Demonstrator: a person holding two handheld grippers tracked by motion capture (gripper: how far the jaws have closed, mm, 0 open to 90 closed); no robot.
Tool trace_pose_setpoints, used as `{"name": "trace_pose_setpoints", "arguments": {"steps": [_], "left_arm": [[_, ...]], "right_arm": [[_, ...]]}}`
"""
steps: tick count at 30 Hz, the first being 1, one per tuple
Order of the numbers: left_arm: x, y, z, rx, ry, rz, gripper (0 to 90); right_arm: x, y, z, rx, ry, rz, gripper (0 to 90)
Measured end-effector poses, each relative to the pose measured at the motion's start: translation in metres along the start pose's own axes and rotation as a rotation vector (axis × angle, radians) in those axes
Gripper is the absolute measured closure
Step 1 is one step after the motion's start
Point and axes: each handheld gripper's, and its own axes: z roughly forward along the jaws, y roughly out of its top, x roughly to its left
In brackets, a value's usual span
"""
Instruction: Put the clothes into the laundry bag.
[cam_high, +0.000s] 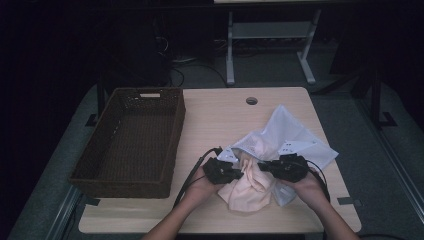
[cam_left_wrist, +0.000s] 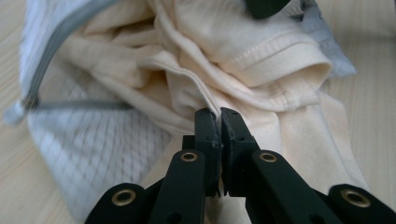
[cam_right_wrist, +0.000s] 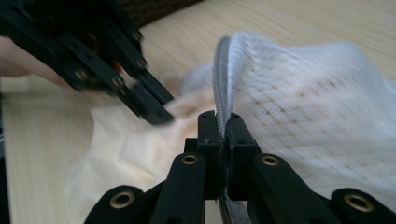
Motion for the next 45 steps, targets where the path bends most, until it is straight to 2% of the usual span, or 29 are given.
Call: {"name": "trace_pose_setpoints", "arguments": {"steps": [3, 4, 5, 6, 8, 10, 13, 17, 18, 19, 20, 21, 22, 24, 25, 26, 27, 30, 33, 34, 35, 38, 39, 40, 41, 42, 43, 44, 45], "left_arm": [[-0.001, 0.001, 0.002, -0.017, -0.001, -0.003, 86.4], [-0.002, 0.003, 0.002, -0.055, 0.000, -0.006, 86.4], [-0.002, 0.003, 0.002, -0.055, 0.000, -0.006, 86.4], [-0.003, 0.004, 0.000, -0.091, 0.004, -0.013, 86.5], [-0.004, 0.005, 0.000, -0.101, 0.009, -0.014, 86.0], [-0.003, 0.003, 0.002, -0.086, 0.015, -0.018, 83.7], [0.003, -0.002, 0.002, -0.066, 0.026, -0.045, 76.2], [0.010, -0.001, -0.007, -0.075, 0.030, -0.068, 60.3], [0.016, -0.001, -0.017, -0.084, 0.060, -0.085, 57.7], [0.016, -0.001, -0.017, -0.084, 0.060, -0.085, 56.7], [0.022, -0.001, -0.024, -0.084, 0.112, -0.091, 56.3], [0.022, -0.001, -0.024, -0.084, 0.112, -0.091, 55.6], [0.030, 0.000, -0.026, -0.063, 0.180, -0.091, 54.2], [0.033, 0.001, -0.025, -0.063, 0.197, -0.092, 50.2], [0.037, 0.003, -0.022, -0.049, 0.208, -0.090, 50.2], [0.043, 0.005, -0.013, -0.019, 0.242, -0.081, 46.7], [0.043, 0.005, -0.013, -0.019, 0.242, -0.081, 46.1], [0.054, 0.012, 0.007, 0.014, 0.258, -0.070, 48.3], [0.057, 0.014, 0.010, 0.020, 0.235, -0.068, 73.4], [0.056, 0.015, 0.008, 0.033, 0.223, -0.066, 80.7], [0.056, 0.015, 0.008, 0.033, 0.223, -0.066, 83.1], [0.037, 0.013, -0.018, -0.004, 0.250, -0.061, 84.5], [0.037, 0.013, -0.018, -0.004, 0.250, -0.061, 84.6], [0.020, 0.009, -0.039, -0.049, 0.264, -0.058, 84.6], [0.020, 0.009, -0.039, -0.049, 0.264, -0.058, 84.6], [0.005, 0.000, -0.047, 0.006, 0.261, -0.043, 84.7], [0.005, 0.000, -0.047, 0.006, 0.261, -0.043, 84.7], [-0.003, -0.013, -0.046, 0.070, 0.250, -0.045, 84.6], [-0.003, -0.013, -0.046, 0.070, 0.250, -0.045, 84.6]], "right_arm": [[0.007, 0.005, 0.000, -0.010, 0.024, -0.012, 86.4], [0.017, 0.010, 0.000, -0.027, 0.068, -0.031, 86.4], [0.023, 0.012, -0.001, -0.026, 0.080, -0.050, 86.4], [0.028, 0.013, -0.001, -0.026, 0.088, -0.067, 86.4], [0.033, 0.014, -0.003, -0.029, 0.100, -0.083, 86.4], [0.032, 0.012, -0.004, -0.011, 0.089, -0.092, 86.4], [0.025, 0.004, -0.003, 0.022, 0.068, -0.075, 86.4], [0.018, -0.002, -0.004, 0.034, 0.058, -0.054, 86.3], [0.017, -0.002, -0.005, 0.030, 0.056, -0.049, 86.3], [0.017, -0.002, -0.006, 0.029, 0.056, -0.045, 86.3], [0.016, -0.002, -0.007, 0.025, 0.054, -0.047, 86.3], [0.016, -0.001, -0.007, 0.023, 0.054, -0.045, 86.3], [0.016, -0.001, -0.008, 0.021, 0.054, -0.045, 86.3], [0.015, 0.000, -0.008, 0.019, 0.053, -0.048, 86.3], [0.015, 0.000, -0.008, 0.019, 0.053, -0.048, 86.3], [0.015, 0.000, -0.007, 0.017, 0.052, -0.048, 86.3], [0.015, 0.000, -0.007, 0.019, 0.051, -0.045, 86.3], [0.014, 0.000, -0.007, 0.020, 0.051, -0.043, 86.3], [0.013, -0.001, -0.006, 0.021, 0.048, -0.040, 86.3], [0.012, -0.001, -0.006, 0.023, 0.045, -0.039, 86.3], [0.011, -0.002, -0.005, 0.023, 0.045, -0.039, 86.3], [0.009, -0.003, -0.005, 0.025, 0.039, -0.034, 86.3], [0.009, -0.003, -0.005, 0.025, 0.039, -0.034, 86.3], [0.009, -0.004, -0.005, 0.027, 0.031, -0.033, 86.3], [0.009, -0.004, -0.005, 0.027, 0.031, -0.033, 86.3], [0.009, -0.004, -0.006, 0.027, 0.030, -0.032, 86.3], [0.009, -0.004, -0.006, 0.027, 0.030, -0.032, 86.3], [0.010, -0.004, -0.005, 0.030, 0.029, -0.034, 86.3], [0.010, -0.004, -0.005, 0.030, 0.029, -0.034, 86.3]]}}
